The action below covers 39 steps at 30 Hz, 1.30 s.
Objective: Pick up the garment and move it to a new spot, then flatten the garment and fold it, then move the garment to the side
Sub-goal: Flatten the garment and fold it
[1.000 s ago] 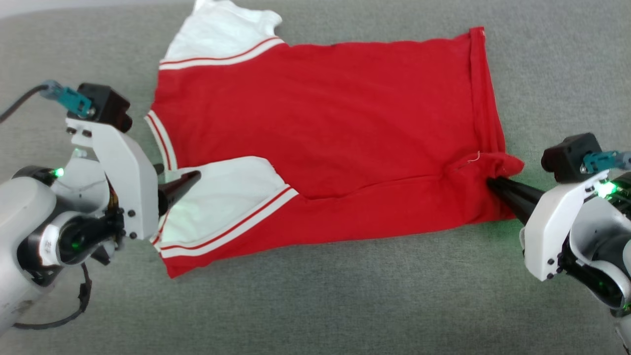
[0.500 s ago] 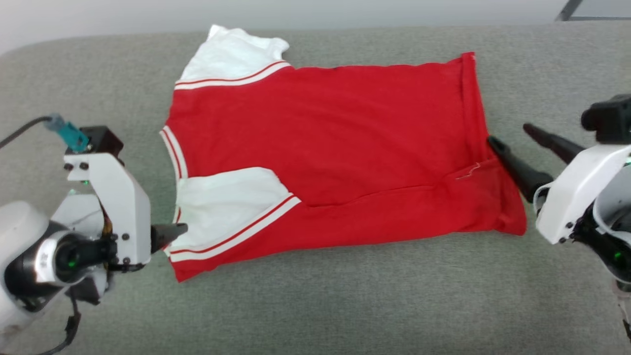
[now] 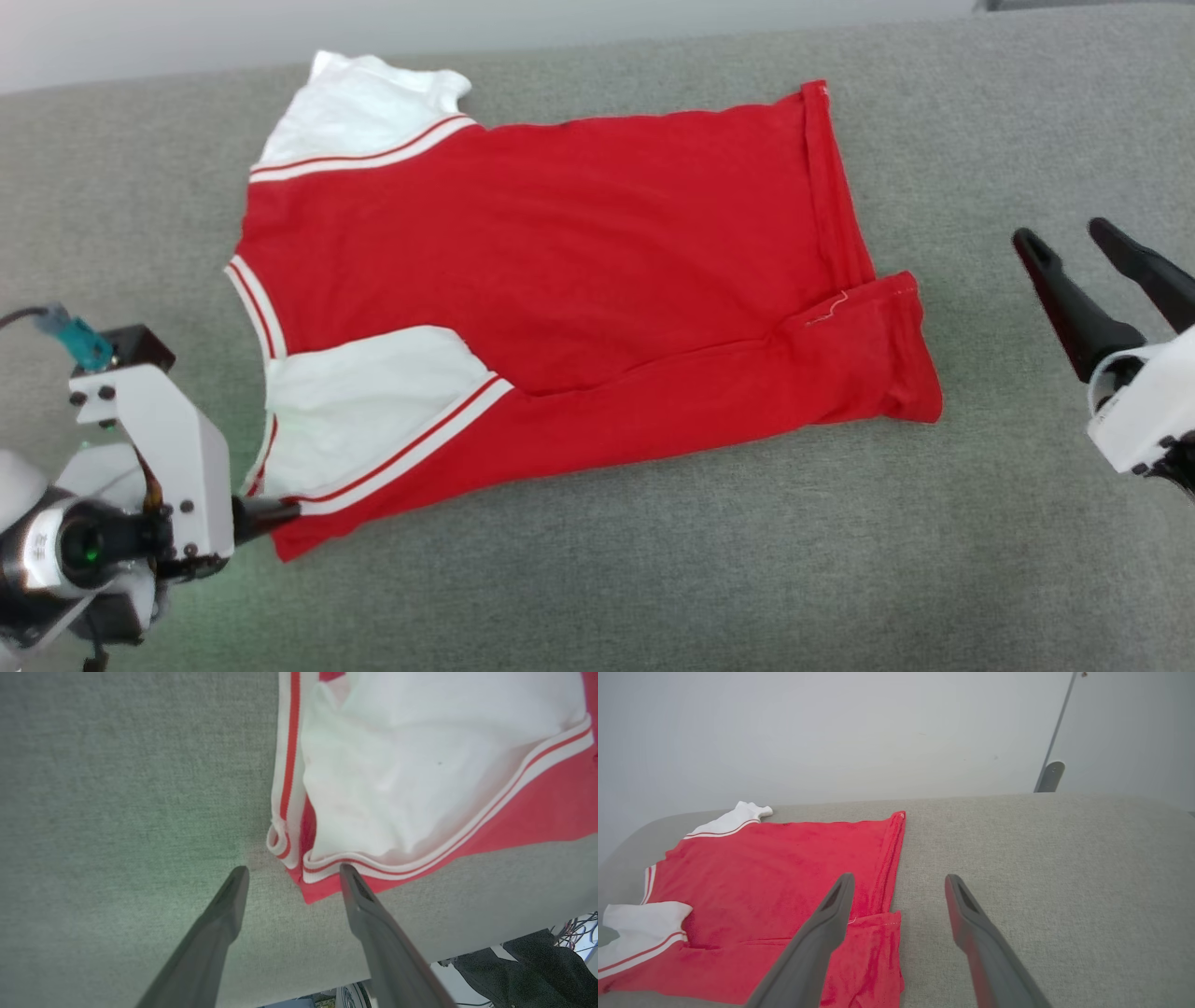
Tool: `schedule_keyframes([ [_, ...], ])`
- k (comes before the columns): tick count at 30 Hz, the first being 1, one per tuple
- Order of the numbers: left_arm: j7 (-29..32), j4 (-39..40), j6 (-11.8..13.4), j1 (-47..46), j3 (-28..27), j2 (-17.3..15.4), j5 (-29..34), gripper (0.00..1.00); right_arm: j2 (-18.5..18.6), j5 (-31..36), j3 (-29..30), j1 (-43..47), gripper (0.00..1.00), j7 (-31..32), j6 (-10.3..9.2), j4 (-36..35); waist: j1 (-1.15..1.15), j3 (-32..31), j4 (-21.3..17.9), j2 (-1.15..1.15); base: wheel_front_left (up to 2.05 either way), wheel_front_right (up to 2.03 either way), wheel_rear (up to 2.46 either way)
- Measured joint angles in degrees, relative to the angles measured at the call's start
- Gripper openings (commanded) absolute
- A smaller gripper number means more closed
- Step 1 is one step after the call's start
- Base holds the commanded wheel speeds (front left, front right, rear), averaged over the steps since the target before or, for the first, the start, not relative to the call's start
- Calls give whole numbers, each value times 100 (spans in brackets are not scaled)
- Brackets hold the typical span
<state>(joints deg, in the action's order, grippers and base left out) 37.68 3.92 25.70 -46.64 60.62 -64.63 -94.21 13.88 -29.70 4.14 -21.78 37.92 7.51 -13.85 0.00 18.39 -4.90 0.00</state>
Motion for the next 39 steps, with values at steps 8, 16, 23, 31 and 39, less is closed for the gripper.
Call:
schedule_keyframes([
  [8, -194, -357, -203, 146, 107, 20, 158, 100, -297, 12, 318, 303, 100, 204, 0, -432, 0, 163, -145, 0, 0, 0, 0],
  [16, -350, -787, -522, 308, -7, 205, -60, 100, -449, -1, 413, 486, 100, 632, 0, -680, 0, 278, -219, 0, 0, 0, 0],
  [23, -416, -957, -814, 250, -82, 393, -105, 0, -307, 12, 191, 628, 100, 1671, 0, -700, 0, 370, -140, 0, 0, 0, 0],
  [31, -399, -1107, -988, 89, -77, 627, 21, 0, -272, 341, -171, 300, 100, 2340, 0, -149, 0, 527, 31, 0, 0, 0, 0],
  [39, -381, -1247, -1149, -92, -45, 906, 155, 0, -201, 644, -288, -177, 100, 2565, 0, 644, 0, 673, 272, 0, 0, 0, 0],
])
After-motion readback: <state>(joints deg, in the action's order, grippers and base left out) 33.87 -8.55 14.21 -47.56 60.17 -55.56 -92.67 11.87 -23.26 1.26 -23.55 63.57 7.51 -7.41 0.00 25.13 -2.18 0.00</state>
